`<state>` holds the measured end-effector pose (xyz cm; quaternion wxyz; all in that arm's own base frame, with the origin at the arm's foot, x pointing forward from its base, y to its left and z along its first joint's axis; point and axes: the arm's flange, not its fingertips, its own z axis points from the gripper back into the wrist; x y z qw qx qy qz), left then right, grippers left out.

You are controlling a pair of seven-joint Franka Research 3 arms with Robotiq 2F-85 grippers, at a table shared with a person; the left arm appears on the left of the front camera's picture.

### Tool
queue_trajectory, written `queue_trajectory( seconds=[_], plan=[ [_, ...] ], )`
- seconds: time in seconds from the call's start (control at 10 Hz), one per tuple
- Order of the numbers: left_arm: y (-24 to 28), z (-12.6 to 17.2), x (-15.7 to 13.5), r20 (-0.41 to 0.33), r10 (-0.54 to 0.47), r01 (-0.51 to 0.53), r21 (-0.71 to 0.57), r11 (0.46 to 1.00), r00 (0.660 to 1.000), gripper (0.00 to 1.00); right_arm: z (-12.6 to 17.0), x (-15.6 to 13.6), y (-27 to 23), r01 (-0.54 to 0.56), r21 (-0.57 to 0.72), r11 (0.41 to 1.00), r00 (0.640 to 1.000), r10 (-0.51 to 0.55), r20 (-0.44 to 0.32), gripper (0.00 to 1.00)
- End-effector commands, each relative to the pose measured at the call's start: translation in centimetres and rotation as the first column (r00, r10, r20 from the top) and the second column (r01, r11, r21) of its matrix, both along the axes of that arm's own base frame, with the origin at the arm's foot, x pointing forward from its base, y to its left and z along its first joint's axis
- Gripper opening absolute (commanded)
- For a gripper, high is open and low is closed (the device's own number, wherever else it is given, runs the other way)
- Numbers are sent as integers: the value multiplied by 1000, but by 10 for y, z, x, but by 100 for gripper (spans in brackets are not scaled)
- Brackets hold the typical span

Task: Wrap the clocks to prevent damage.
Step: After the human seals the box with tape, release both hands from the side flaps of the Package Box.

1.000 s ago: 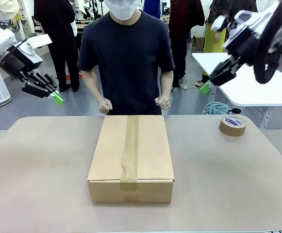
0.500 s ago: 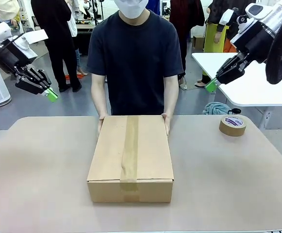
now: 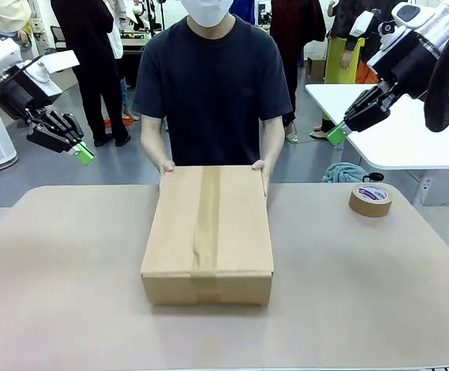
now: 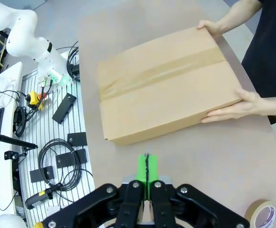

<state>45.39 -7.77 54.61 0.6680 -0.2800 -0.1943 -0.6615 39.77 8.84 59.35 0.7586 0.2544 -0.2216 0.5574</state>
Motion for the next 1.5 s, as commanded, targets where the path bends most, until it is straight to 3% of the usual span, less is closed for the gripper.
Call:
queue_trajectory(
  seconds=[0.0, 1.4],
  plan=[
    [1, 1, 0, 7, -7, 7, -11, 1000, 1000, 0, 0, 3, 1, 2, -2, 1000, 1000, -2, 5, 1],
    [1, 1, 0, 7, -7, 7, -11, 1000, 1000, 0, 0, 3, 1, 2, -2, 1000, 1000, -2, 5, 1]
  ],
)
